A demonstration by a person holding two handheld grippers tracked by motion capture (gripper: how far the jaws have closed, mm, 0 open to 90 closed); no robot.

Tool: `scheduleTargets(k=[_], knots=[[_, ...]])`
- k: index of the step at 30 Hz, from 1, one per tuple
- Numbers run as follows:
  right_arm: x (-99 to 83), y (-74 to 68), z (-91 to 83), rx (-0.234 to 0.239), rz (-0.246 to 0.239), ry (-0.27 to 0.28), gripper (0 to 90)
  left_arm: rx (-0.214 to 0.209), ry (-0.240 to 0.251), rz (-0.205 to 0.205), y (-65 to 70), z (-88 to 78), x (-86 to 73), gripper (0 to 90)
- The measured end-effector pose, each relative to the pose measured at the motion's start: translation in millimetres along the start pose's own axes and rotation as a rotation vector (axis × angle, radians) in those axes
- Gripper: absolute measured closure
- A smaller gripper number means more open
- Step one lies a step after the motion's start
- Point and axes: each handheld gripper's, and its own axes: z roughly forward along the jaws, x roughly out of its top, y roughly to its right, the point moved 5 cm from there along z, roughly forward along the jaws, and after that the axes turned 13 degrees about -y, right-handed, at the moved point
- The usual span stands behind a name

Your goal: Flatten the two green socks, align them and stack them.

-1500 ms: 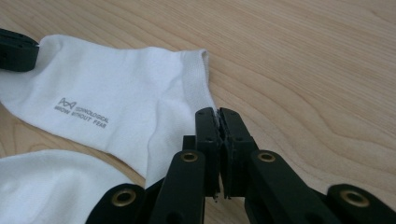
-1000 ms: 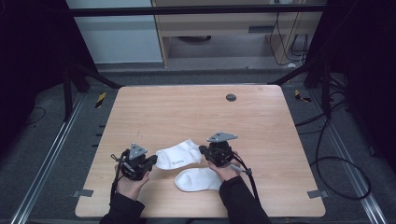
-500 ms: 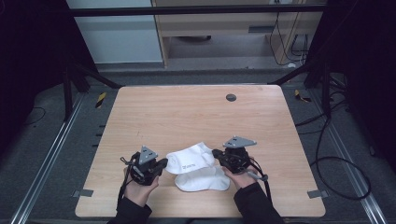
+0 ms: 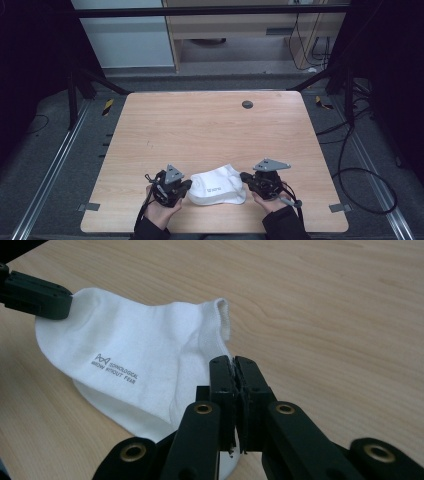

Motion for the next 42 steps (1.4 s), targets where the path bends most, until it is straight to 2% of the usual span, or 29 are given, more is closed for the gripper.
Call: scheduleTargets(k=[7,21,36,39,40,42], knots=[[-12.8,-1.2,4.8,0.009,0.006,-0.032,87.5,-0.005,-0.042,0.021,4.6,8.0,-5.7,88.5],[-22.7,-3.1,15.1,0.013,0.007,-0.087,87.3,-0.002,-0.105,0.030,1.6,22.4,-13.0,88.5],[-30.7,0.2,24.6,-0.015,-0.015,-0.136,86.5,0.012,-0.113,0.029,0.7,31.3,-16.1,88.1],[-34.0,0.7,27.4,-0.030,-0.021,-0.161,85.5,0.014,-0.111,0.036,-0.3,31.8,-16.4,87.4],[-34.4,0.4,27.9,-0.029,-0.019,-0.162,84.9,0.014,-0.106,0.034,-0.4,31.3,-16.3,86.8],[-34.5,0.1,26.8,-0.037,-0.018,-0.155,81.6,0.014,-0.086,0.031,-1.1,29.2,-15.5,79.8]])
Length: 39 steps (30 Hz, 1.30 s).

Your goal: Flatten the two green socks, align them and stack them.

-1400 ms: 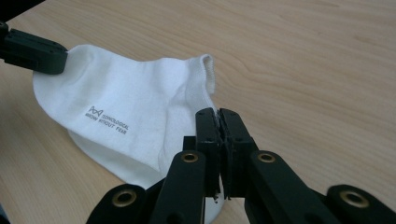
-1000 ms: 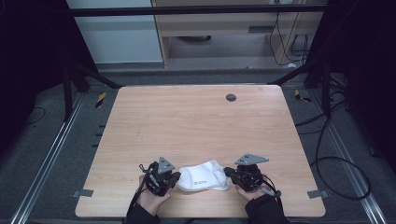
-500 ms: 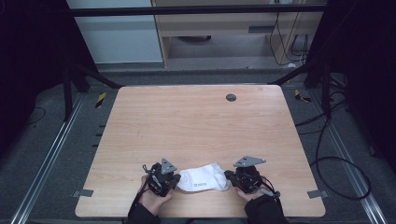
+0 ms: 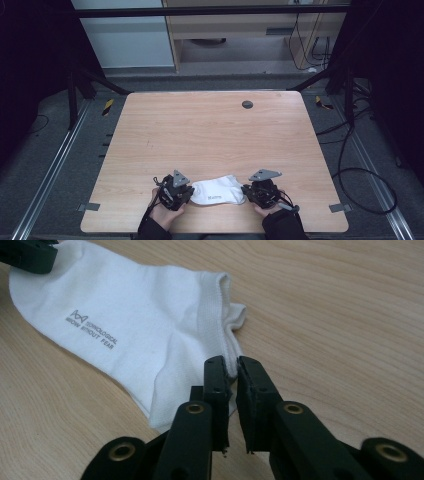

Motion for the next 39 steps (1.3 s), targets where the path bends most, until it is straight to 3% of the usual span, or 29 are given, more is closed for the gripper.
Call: scheduleTargets(k=[4,7,10,13,17,25,33,36,39], knots=[[3.2,2.0,-8.6,-0.008,0.007,0.047,78.2,0.001,0.054,-0.004,-1.3,-10.9,3.9,72.1],[8.0,1.4,-18.0,0.000,0.013,0.096,79.3,-0.006,0.084,0.000,0.6,-18.3,7.7,71.5],[13.9,-6.2,-21.8,0.041,-0.004,0.133,83.9,-0.014,0.080,0.017,6.0,-17.8,10.5,73.7],[15.1,-15.6,-11.6,0.074,-0.028,0.101,86.5,-0.021,0.046,0.034,11.9,-7.2,10.1,75.9],[9.7,-19.8,3.8,0.084,-0.035,0.044,89.1,-0.025,0.015,0.044,12.6,5.1,8.2,77.1],[-0.4,-14.5,11.0,0.042,-0.045,-0.022,90.0,-0.019,0.000,0.060,10.8,13.9,7.1,77.3],[-1.1,-14.2,9.2,0.056,-0.044,-0.023,90.0,-0.029,0.033,0.067,10.0,9.1,9.0,75.8],[3.4,-16.3,3.6,0.064,-0.052,0.013,90.0,-0.029,0.067,0.058,5.4,-3.3,11.5,75.4],[11.9,-19.3,2.4,0.063,-0.059,0.059,90.0,-0.009,0.066,0.042,-2.4,-7.5,9.7,75.7]])
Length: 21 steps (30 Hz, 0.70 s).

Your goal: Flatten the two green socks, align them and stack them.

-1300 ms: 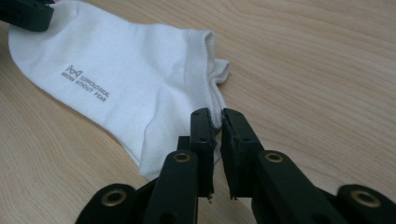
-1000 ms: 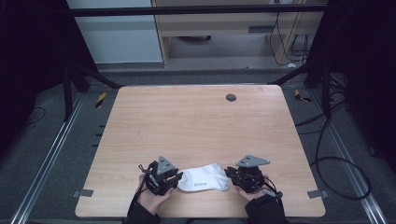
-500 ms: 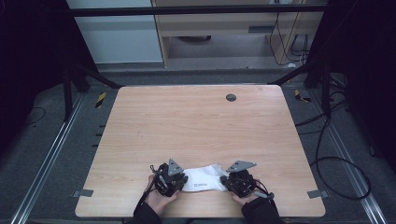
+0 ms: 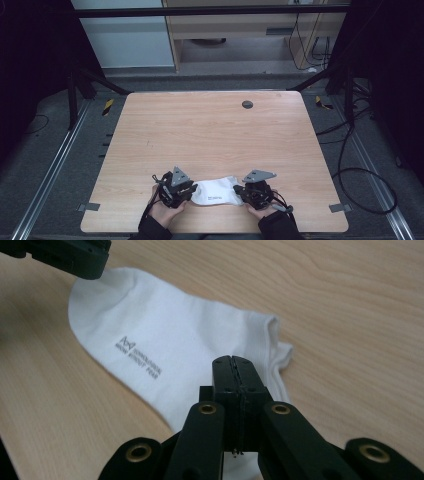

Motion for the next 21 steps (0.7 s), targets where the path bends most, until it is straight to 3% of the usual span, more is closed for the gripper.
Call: scheduleTargets(k=[2,6,10,14,21], knots=[[4.8,-0.1,5.2,-0.008,-0.004,0.010,90.0,0.005,-0.018,-0.008,-3.6,3.1,-3.2,76.3],[3.9,4.5,18.2,-0.036,0.015,-0.030,90.0,0.007,-0.060,0.009,-2.2,12.1,-6.5,77.2],[0.4,8.8,19.1,-0.040,0.037,-0.041,90.0,0.014,-0.077,0.027,1.6,18.4,-7.4,77.4],[0.7,8.3,15.6,-0.032,0.034,-0.032,90.0,0.019,-0.041,0.027,0.6,11.8,-4.8,76.8],[6.5,24.9,-12.5,-0.052,0.048,0.107,83.9,0.054,0.077,-0.002,-17.8,-13.6,-0.3,66.3]])
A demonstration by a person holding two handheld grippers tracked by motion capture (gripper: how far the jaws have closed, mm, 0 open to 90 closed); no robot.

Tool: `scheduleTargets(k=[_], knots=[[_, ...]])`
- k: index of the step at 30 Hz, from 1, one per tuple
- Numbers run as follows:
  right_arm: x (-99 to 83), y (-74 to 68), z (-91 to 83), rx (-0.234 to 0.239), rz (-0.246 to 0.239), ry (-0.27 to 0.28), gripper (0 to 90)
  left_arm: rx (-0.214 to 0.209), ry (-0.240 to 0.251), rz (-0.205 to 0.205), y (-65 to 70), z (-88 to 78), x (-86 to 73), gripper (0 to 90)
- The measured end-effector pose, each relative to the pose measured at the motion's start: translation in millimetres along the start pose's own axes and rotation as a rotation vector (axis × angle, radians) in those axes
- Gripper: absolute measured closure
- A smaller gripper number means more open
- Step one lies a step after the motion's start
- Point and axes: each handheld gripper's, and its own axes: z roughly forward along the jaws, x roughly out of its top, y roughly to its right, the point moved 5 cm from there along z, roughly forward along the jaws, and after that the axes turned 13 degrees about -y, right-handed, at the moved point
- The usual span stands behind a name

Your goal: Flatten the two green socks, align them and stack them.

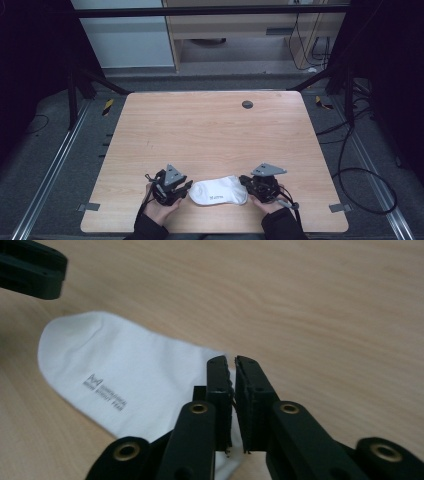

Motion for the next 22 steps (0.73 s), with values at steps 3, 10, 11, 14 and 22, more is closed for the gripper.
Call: scheduleTargets(k=[3,10,11,14,22], knots=[[1.3,15.9,-11.3,-0.031,0.018,0.062,75.0,0.018,0.044,-0.024,-15.4,-8.7,-0.8,58.2],[-5.8,55.5,-23.8,-0.126,0.077,0.111,46.6,0.053,0.099,-0.101,-52.9,-19.1,-11.6,42.1],[-7.1,60.4,-24.8,-0.135,0.084,0.113,43.7,0.058,0.101,-0.105,-57.9,-19.9,-13.5,39.9],[-10.7,74.0,-27.1,-0.149,0.102,0.110,34.9,0.070,0.100,-0.115,-70.9,-19.9,-20.4,32.8],[-25.0,104.4,-32.3,-0.181,0.173,0.097,26.8,0.123,0.096,-0.164,-102.7,-22.9,-35.8,26.8]])
